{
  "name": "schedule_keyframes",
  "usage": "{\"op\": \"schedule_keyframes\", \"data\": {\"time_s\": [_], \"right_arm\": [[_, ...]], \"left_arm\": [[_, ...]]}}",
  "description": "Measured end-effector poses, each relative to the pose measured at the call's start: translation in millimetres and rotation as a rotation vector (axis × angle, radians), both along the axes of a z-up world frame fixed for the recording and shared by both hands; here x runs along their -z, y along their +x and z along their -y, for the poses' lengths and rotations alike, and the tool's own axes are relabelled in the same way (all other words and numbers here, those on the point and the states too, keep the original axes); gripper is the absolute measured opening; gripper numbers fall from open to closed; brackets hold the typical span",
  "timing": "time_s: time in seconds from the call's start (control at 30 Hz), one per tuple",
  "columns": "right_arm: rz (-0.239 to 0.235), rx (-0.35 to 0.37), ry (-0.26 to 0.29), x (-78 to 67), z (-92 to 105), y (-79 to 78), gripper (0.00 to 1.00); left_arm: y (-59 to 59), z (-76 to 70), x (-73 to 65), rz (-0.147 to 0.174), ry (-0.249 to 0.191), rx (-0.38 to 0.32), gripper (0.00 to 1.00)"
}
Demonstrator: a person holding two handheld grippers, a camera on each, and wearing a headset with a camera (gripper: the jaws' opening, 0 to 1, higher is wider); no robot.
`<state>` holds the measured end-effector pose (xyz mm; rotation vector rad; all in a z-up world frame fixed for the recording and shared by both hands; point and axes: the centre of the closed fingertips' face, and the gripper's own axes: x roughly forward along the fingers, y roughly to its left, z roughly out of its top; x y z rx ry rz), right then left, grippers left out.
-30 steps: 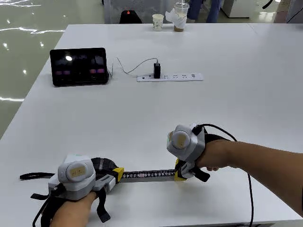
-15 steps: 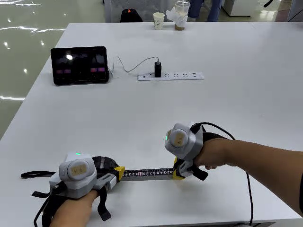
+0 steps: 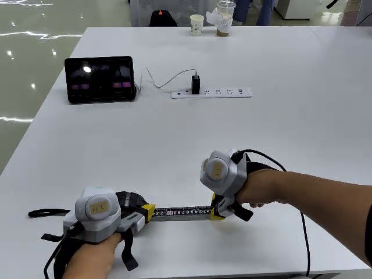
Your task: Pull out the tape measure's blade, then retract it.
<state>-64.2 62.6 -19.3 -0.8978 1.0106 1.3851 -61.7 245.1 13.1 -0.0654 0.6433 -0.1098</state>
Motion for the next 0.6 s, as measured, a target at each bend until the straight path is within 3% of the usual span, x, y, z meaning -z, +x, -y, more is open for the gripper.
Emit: {"op": "schedule_keyframes", "data": {"time_s": [0.6], "right_arm": [[0.003, 0.002, 0.006, -0.3, -5.6, -0.5, 0.11]], "left_arm": [[0.0, 0.4, -0.4, -0.002, 0.002, 0.002, 0.62]]}}
